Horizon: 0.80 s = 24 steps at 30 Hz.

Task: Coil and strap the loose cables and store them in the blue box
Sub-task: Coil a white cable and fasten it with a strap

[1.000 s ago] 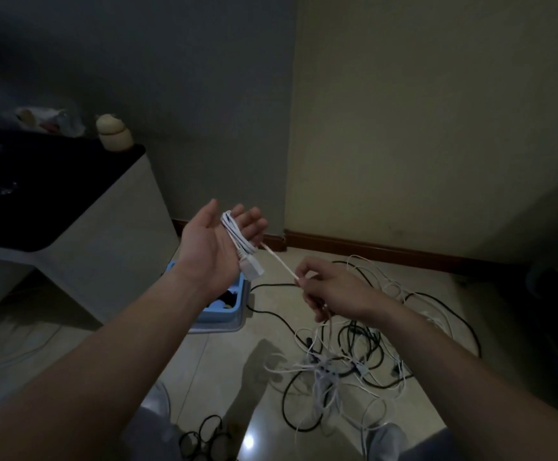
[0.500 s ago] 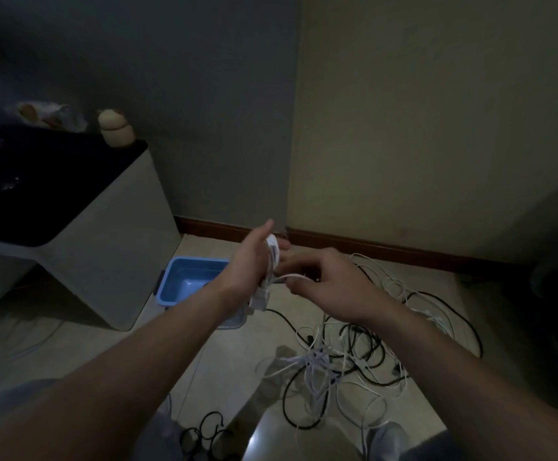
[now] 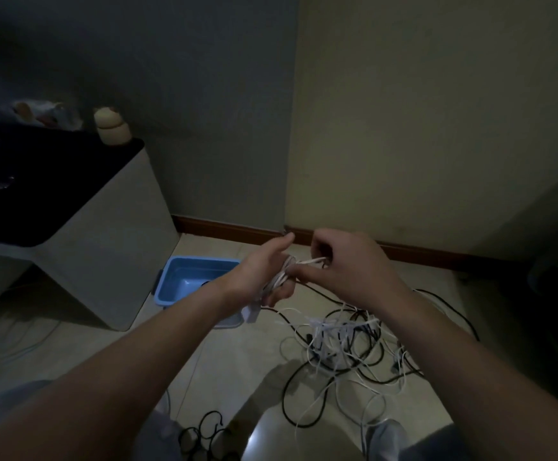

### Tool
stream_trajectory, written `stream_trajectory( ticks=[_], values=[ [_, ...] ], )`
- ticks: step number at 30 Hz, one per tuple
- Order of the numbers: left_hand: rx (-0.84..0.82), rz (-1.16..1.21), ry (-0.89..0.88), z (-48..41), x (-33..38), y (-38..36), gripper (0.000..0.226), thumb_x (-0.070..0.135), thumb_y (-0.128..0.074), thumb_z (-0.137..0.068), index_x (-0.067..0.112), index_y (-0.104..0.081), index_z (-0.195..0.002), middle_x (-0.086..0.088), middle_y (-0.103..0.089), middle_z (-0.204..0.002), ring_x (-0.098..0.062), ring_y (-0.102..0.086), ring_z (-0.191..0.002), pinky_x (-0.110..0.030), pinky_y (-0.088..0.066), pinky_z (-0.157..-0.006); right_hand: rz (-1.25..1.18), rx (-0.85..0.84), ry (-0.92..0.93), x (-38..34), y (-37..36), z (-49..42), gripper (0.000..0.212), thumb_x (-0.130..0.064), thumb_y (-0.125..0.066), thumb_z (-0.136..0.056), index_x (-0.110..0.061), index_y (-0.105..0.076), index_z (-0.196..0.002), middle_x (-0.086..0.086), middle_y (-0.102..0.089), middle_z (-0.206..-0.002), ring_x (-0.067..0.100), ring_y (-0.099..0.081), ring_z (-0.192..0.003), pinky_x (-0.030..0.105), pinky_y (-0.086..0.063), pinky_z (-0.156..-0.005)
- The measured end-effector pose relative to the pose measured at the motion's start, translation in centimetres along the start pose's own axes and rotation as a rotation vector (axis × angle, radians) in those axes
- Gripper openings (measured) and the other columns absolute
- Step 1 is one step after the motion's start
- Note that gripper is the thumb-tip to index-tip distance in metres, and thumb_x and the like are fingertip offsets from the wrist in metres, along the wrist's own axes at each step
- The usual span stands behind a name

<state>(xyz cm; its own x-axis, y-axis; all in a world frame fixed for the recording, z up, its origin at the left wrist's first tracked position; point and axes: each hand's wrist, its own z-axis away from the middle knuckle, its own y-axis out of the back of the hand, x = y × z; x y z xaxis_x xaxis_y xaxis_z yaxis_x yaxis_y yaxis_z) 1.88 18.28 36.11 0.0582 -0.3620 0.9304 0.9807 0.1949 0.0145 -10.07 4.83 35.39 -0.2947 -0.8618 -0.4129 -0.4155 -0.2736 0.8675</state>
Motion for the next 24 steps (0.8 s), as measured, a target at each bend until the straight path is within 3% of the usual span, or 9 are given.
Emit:
stream_trajectory(
  ticks=[3, 7, 9, 11, 15, 17, 21, 24],
  values=[
    [0.012, -0.054, -0.001, 0.2, -0.2, 0.2, 0.056, 0.040, -0.017, -0.106, 0.000, -0.056, -0.098, -0.006, -0.031, -0.057, -0.015, -0.023, -0.048, -0.027, -0.021, -0.047, -0.103, -0.013, -0.065, 0.5, 0.0, -0.3, 0.051, -0.069, -0.072, -0.066, -0.024, -0.048, -0.070, -0.008, -0.053, -0.058, 0.008, -0.046, -0.054, 0.031, -0.036, -0.050],
    [0.040, -0.097, 0.015, 0.3, -0.4, 0.4, 0.046, 0.030, -0.023, -0.107, 0.004, -0.059, -0.096, 0.000, -0.027, -0.057, -0.012, -0.022, -0.047, -0.025, -0.024, -0.046, -0.441, -0.087, -0.047, 1.9, 0.1, -0.5, 0.015, -0.032, -0.077, -0.084, -0.026, -0.064, -0.079, -0.016, -0.059, -0.065, 0.001, -0.050, -0.058, 0.023, -0.041, -0.058],
    [0.024, -0.071, 0.005, 0.4, -0.5, 0.6, 0.044, 0.028, -0.024, -0.108, 0.006, -0.059, -0.093, 0.001, -0.026, -0.056, -0.012, -0.023, -0.046, -0.024, -0.026, -0.045, -0.501, -0.100, -0.055, 2.7, 0.0, -0.5, 0.010, -0.023, -0.074, -0.089, -0.024, -0.067, -0.082, -0.014, -0.061, -0.068, 0.000, -0.054, -0.062, 0.023, -0.045, -0.062],
    [0.001, 0.007, -0.010, 0.4, -0.4, 0.7, 0.043, 0.027, -0.025, -0.107, 0.009, -0.059, -0.087, 0.001, -0.025, -0.053, -0.011, -0.022, -0.042, -0.022, -0.027, -0.043, -0.540, -0.129, -0.094, 3.2, -0.2, -0.4, 0.015, -0.029, -0.074, -0.090, -0.020, -0.066, -0.080, -0.012, -0.055, -0.063, 0.004, -0.051, -0.059, 0.027, -0.045, -0.061],
    [-0.086, 0.260, -0.017, 0.3, -0.2, 1.1, 0.041, 0.029, -0.027, -0.105, 0.012, -0.056, -0.082, 0.006, -0.025, -0.047, -0.007, -0.017, -0.035, -0.022, -0.025, -0.043, -0.583, -0.217, -0.206, 3.5, -0.5, -0.5, 0.066, -0.068, -0.065, -0.081, -0.003, -0.055, -0.075, -0.002, -0.041, -0.062, 0.011, -0.043, -0.058, 0.036, -0.045, -0.060],
    [-0.132, 0.399, -0.021, 0.3, -0.2, 1.3, 0.040, 0.030, -0.030, -0.103, 0.013, -0.058, -0.080, 0.008, -0.025, -0.046, -0.006, -0.018, -0.034, -0.024, -0.025, -0.044, -0.566, -0.242, -0.197, 3.3, -0.6, -0.5, 0.077, -0.080, -0.056, -0.076, -0.004, -0.046, -0.068, 0.001, -0.036, -0.062, 0.015, -0.038, -0.058, 0.035, -0.039, -0.060],
    [-0.142, 0.714, -0.091, 0.3, 0.2, 2.2, 0.035, 0.029, -0.037, -0.097, 0.014, -0.058, -0.075, 0.009, -0.028, -0.043, -0.006, -0.024, -0.030, -0.023, -0.033, -0.043, -0.661, -0.324, -0.244, 3.3, -1.2, -0.3, 0.060, -0.078, -0.047, -0.084, -0.024, -0.040, -0.061, -0.002, -0.035, -0.060, 0.016, -0.039, -0.058, 0.034, -0.037, -0.064],
    [-0.120, 0.848, -0.159, 0.5, 0.4, 3.3, 0.031, 0.027, -0.035, -0.099, 0.013, -0.055, -0.079, 0.008, -0.032, -0.044, -0.006, -0.030, -0.031, -0.024, -0.036, -0.046, -0.782, -0.399, -0.287, 3.7, -1.6, -0.3, 0.046, -0.049, -0.046, -0.102, -0.025, -0.048, -0.062, -0.005, -0.044, -0.058, 0.017, -0.049, -0.057, 0.033, -0.044, -0.065]
  ],
)
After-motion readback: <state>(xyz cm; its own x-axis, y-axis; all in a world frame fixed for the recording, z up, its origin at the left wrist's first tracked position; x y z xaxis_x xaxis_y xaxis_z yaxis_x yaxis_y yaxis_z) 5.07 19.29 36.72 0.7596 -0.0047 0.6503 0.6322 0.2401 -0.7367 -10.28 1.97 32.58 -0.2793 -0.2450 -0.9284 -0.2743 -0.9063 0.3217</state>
